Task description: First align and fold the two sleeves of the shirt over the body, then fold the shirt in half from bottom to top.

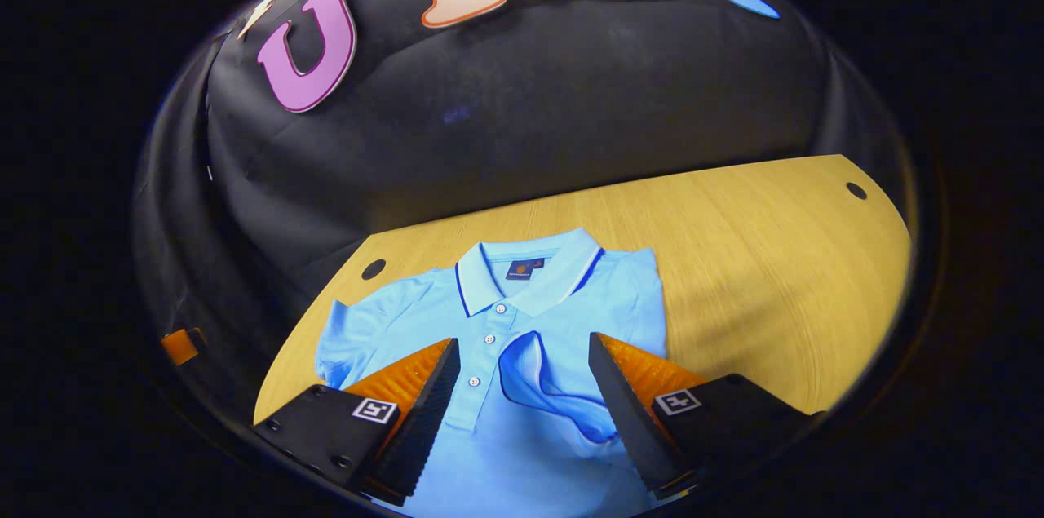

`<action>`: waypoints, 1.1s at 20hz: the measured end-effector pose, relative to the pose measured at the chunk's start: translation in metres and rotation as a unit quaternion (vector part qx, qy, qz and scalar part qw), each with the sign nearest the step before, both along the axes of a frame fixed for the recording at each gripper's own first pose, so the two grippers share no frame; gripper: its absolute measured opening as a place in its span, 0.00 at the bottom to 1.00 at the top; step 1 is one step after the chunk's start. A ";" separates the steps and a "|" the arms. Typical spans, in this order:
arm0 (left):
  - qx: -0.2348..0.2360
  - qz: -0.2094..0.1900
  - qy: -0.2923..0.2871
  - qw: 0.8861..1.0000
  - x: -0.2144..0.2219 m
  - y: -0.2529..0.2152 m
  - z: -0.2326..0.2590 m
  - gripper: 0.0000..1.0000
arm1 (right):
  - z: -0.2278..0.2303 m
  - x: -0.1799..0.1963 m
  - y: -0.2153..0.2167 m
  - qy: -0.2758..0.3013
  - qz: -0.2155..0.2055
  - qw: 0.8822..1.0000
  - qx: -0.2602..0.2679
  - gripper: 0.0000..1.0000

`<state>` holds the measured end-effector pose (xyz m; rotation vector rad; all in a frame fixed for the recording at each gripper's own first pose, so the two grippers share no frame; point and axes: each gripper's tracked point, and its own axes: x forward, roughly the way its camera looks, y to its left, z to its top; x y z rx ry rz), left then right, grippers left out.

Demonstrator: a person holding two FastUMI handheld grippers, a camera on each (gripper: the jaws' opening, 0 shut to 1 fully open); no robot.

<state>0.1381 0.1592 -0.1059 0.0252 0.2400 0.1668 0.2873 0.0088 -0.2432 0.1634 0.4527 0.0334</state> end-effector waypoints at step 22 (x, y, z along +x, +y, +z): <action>-0.022 0.030 0.083 0.996 0.152 0.103 -0.107 0.80 | 0.083 -0.164 -0.118 -0.036 -0.199 0.978 -0.054 0.99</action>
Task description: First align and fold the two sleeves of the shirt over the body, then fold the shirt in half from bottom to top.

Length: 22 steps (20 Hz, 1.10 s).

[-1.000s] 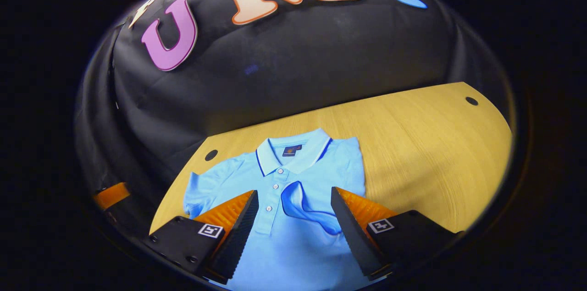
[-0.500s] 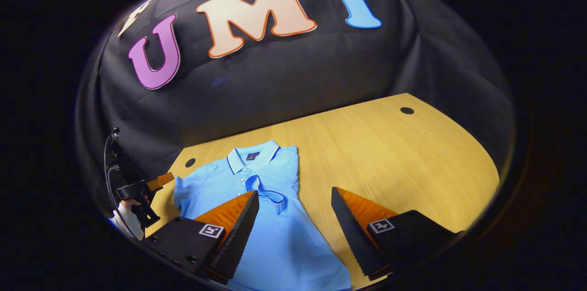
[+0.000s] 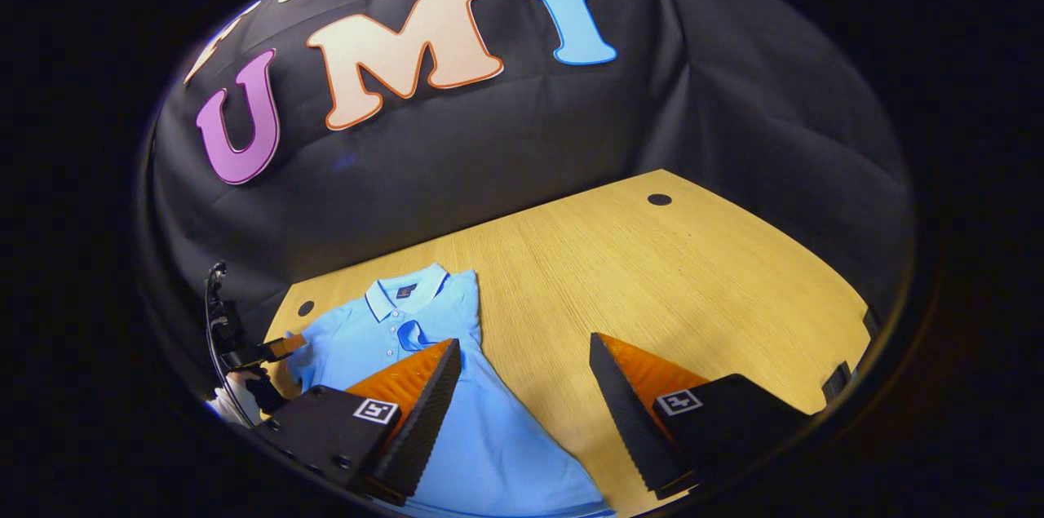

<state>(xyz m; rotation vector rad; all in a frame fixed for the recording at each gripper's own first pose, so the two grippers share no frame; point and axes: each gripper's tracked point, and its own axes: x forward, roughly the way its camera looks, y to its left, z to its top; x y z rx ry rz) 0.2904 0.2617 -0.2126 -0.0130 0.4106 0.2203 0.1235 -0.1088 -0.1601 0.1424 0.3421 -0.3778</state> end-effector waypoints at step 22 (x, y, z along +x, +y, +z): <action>0.019 -0.131 -0.012 0.991 0.035 -0.169 0.018 0.00 | -0.015 -0.057 -0.026 0.008 -0.024 1.000 -0.004 0.98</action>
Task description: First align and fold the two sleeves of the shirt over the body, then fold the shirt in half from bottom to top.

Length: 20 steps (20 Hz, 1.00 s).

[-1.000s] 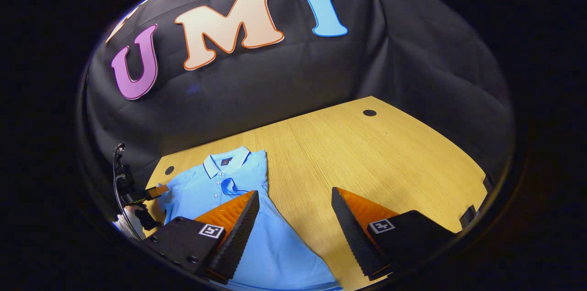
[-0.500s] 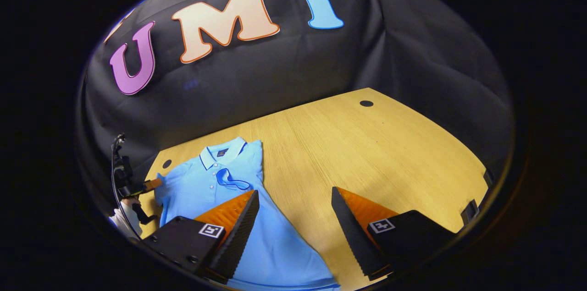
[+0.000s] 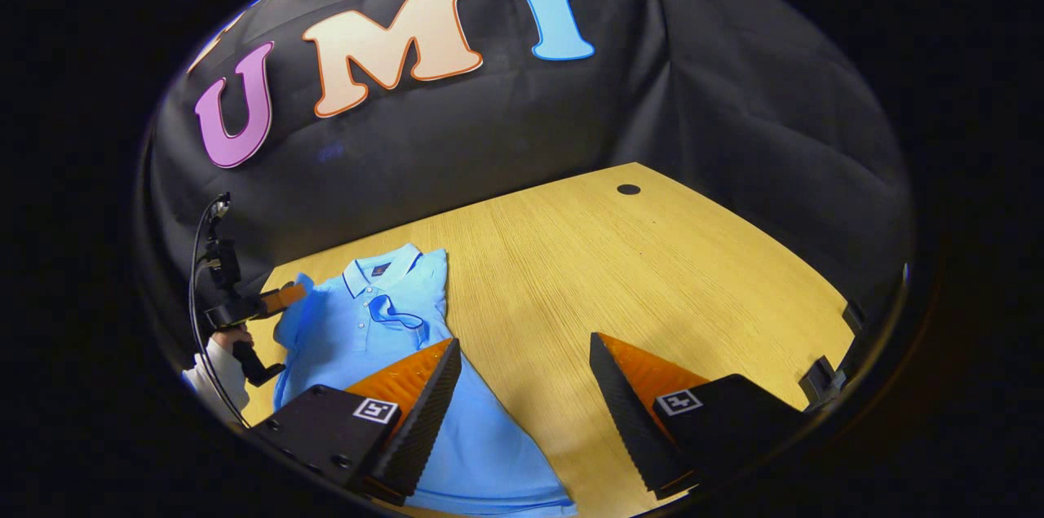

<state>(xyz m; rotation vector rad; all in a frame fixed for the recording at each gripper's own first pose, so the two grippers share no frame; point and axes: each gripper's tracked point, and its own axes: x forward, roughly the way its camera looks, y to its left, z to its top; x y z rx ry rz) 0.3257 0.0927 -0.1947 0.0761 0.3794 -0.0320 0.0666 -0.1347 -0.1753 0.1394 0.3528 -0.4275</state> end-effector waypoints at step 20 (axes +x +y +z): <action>0.024 0.086 -0.005 0.996 -0.316 0.015 -0.010 0.95 | -0.084 -0.098 0.031 0.062 0.162 0.984 0.032 0.98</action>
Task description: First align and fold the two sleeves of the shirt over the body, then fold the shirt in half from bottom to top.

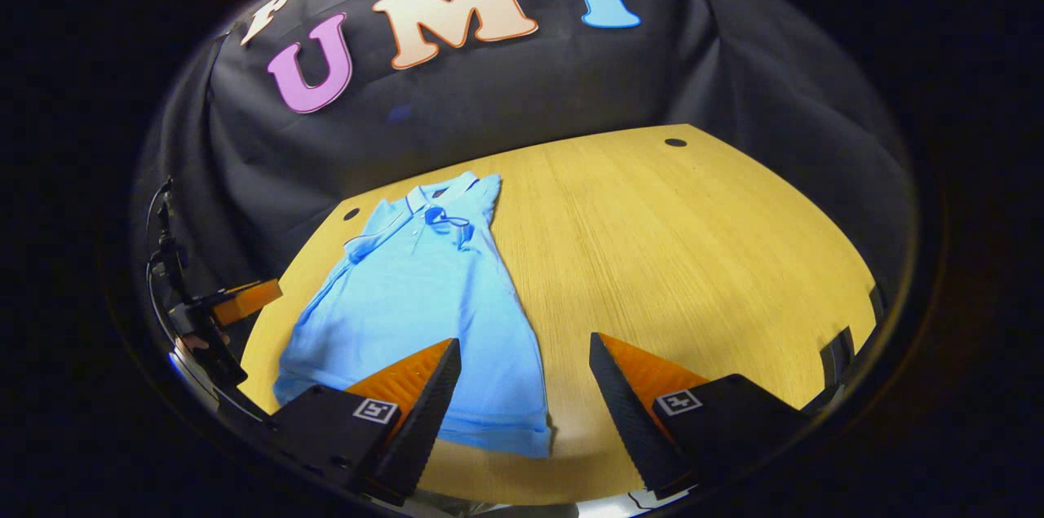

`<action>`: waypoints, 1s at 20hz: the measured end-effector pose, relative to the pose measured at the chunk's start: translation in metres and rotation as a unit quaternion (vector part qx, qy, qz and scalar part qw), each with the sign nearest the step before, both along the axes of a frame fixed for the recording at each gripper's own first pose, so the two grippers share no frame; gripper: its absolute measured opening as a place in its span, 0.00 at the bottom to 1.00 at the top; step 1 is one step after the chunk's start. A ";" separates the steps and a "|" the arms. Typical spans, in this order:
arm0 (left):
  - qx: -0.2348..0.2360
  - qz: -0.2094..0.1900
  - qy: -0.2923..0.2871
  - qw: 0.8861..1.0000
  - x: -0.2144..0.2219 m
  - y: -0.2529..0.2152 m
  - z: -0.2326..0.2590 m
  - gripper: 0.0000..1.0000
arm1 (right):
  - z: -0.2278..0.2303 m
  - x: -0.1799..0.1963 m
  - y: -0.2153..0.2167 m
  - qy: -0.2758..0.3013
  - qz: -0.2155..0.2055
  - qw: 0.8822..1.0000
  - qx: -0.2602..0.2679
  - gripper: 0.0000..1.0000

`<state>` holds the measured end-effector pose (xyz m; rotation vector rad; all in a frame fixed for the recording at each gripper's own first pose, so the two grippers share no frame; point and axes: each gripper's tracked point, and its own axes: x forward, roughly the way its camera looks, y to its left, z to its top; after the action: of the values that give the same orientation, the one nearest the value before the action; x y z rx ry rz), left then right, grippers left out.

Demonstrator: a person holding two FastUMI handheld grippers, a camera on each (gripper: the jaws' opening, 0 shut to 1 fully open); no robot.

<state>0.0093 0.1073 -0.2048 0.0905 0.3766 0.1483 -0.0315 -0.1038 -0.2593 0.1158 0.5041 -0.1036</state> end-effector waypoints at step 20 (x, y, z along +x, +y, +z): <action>-0.004 0.086 -0.011 0.996 -0.054 -0.020 -0.098 0.95 | -0.085 -0.018 0.033 -0.004 0.114 0.992 -0.054 1.00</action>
<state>-0.0448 0.0872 -0.3025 0.0481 0.3619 0.3171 -0.0497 -0.0704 -0.3441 -0.0470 0.5002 0.0938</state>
